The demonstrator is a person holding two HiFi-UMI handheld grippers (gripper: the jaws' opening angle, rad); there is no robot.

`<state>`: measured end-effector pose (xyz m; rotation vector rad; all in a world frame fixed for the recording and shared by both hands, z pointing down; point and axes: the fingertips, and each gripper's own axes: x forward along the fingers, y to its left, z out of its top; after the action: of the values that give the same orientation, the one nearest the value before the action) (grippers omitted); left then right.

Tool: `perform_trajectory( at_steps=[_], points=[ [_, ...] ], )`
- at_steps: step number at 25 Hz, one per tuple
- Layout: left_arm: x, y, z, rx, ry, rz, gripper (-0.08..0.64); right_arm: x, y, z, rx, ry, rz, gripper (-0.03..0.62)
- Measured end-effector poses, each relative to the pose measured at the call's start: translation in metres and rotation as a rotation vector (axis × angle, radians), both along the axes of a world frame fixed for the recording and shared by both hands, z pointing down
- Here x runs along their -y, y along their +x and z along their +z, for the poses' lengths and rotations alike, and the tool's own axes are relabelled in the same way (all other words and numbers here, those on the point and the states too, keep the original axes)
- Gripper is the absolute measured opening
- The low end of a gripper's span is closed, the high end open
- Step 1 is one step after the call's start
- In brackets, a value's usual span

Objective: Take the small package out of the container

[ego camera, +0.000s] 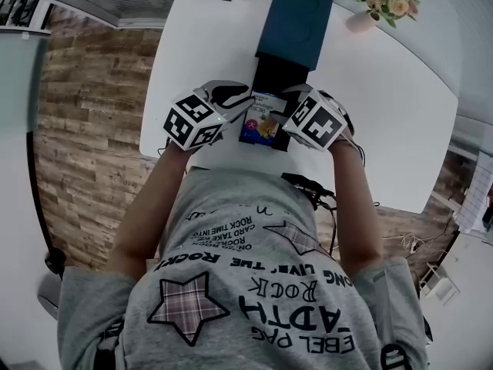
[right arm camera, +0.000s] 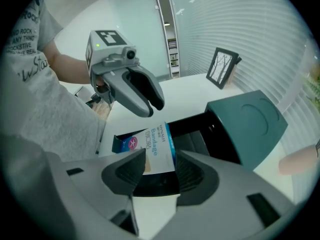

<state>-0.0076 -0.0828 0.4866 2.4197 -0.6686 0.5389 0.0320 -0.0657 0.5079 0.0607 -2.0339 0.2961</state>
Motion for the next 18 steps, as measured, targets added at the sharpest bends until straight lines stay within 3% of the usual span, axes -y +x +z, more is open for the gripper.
perform_trajectory(
  at_steps=[12,18],
  points=[
    [-0.013,0.016,0.004,0.043,-0.007,0.158,0.211,-0.019,0.001,-0.031,0.010,0.090,-0.038,0.190],
    [-0.027,0.028,0.001,0.017,-0.022,0.309,0.236,-0.025,0.000,-0.041,0.034,0.125,-0.031,0.190]
  ],
)
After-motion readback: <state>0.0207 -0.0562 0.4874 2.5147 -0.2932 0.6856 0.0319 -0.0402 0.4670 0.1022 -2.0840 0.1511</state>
